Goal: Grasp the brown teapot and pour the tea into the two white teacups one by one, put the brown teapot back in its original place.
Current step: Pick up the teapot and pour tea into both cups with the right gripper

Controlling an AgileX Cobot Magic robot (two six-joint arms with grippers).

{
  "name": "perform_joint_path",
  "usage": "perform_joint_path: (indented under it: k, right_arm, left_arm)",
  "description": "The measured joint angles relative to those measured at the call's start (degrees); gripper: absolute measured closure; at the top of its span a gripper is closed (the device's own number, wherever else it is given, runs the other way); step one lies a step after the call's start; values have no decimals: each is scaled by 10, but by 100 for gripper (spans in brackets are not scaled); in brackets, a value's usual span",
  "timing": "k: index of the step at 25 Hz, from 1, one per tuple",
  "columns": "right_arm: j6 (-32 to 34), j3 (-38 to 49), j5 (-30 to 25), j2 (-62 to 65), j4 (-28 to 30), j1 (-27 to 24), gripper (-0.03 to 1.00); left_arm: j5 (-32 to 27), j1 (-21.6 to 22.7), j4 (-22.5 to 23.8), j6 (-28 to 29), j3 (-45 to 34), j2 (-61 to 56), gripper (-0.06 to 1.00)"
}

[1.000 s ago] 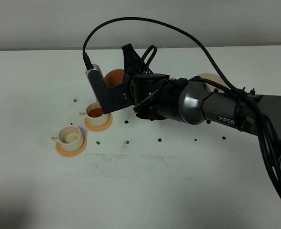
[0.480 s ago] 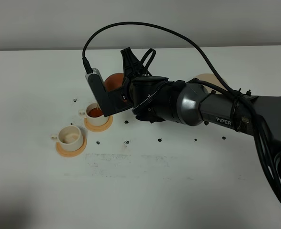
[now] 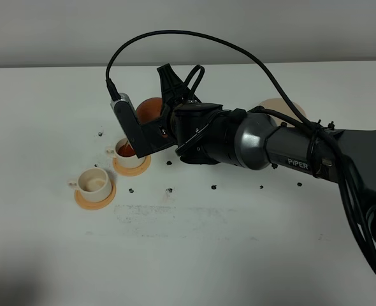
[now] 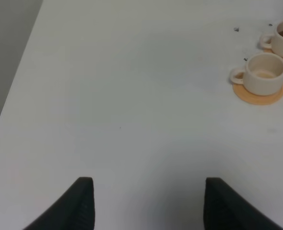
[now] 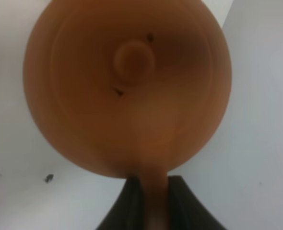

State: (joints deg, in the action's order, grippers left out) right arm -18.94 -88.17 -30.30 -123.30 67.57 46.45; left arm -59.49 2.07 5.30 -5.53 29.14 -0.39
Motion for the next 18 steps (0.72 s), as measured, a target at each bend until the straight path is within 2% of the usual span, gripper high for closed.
perform_joint_path:
  k: [18]
  right_arm:
    - [-14,0,-1,0,18,0,88]
  left_arm:
    - [0,0,0,-1,0,0,44]
